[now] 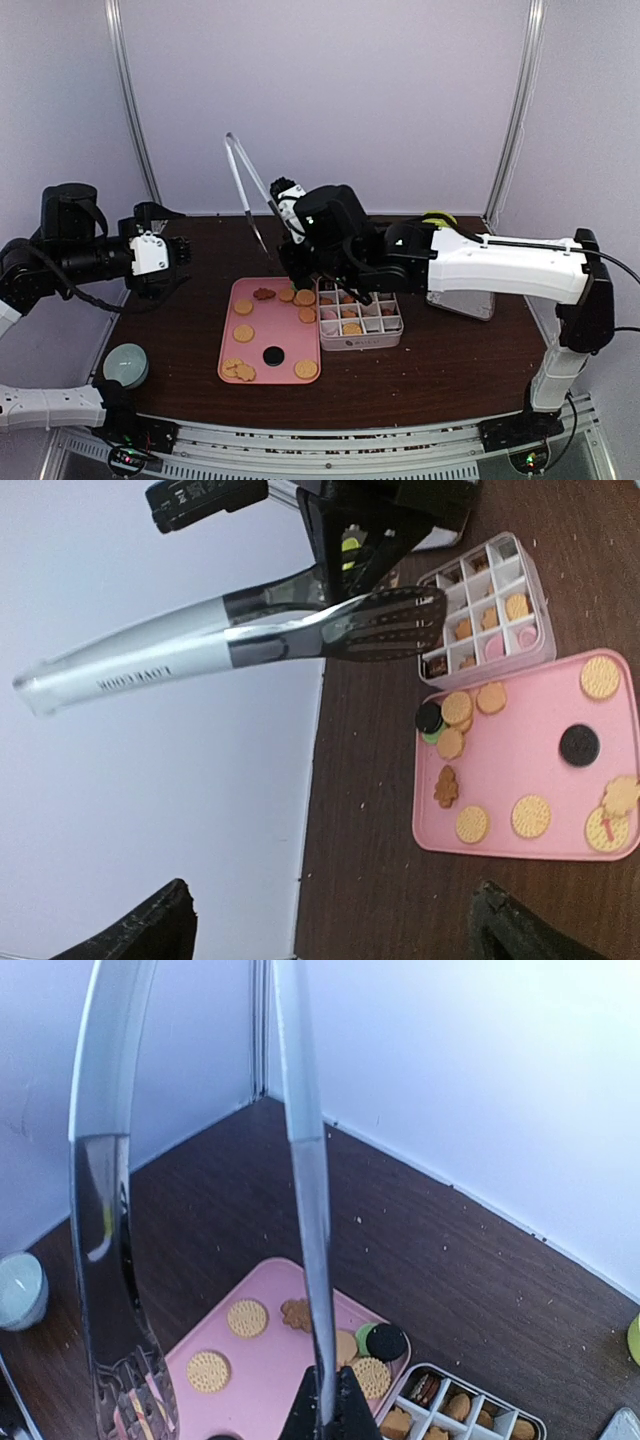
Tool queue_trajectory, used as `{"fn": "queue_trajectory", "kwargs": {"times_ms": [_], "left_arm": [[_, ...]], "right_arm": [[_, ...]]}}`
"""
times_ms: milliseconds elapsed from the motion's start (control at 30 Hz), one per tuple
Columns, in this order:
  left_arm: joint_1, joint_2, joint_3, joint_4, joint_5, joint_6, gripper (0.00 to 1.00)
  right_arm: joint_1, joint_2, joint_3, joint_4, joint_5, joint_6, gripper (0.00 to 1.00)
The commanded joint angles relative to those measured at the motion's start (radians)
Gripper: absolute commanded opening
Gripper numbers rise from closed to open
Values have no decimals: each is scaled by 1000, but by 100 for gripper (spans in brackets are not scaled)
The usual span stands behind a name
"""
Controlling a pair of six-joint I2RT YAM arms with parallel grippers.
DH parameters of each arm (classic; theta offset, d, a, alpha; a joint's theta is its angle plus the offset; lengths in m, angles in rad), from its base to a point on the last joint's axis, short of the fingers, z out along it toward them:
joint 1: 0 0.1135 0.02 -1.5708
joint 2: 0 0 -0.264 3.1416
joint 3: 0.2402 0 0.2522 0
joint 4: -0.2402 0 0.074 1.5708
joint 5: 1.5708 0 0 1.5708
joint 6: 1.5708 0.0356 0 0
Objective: Pack the cookies
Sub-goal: Pass from the right arm to the left
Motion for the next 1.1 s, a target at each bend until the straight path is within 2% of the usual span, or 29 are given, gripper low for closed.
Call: {"fn": "queue_trajectory", "kwargs": {"times_ms": [0, 133, 333, 400, 533, 633, 767, 900, 1067], "left_arm": [[6, -20, 16, -13, 158, -311, 98], [61, -39, -13, -57, 345, -517, 98], [205, -7, -36, -1, 665, -730, 93], [245, 31, -15, 14, 773, -775, 90], [254, 89, 19, 21, 914, -811, 81], [254, 106, 23, 21, 972, -833, 77], [254, 108, 28, 12, 1015, -836, 76], [254, 119, 43, 29, 1037, -864, 76], [254, 134, 44, 81, 1078, -925, 70]], "right_arm": [[-19, -69, -23, 131, -1, 42, 0], [-20, -94, -16, 135, -27, 66, 0], [-21, -170, -146, 312, -102, 124, 0], [-20, -167, -156, 357, -151, 148, 0], [-21, -140, -161, 473, -250, 208, 0], [-19, -116, -146, 529, -299, 238, 0], [-19, -99, -142, 605, -349, 269, 0], [-14, -78, -95, 580, -372, 268, 0], [-13, -51, -92, 642, -407, 306, 0]]}}
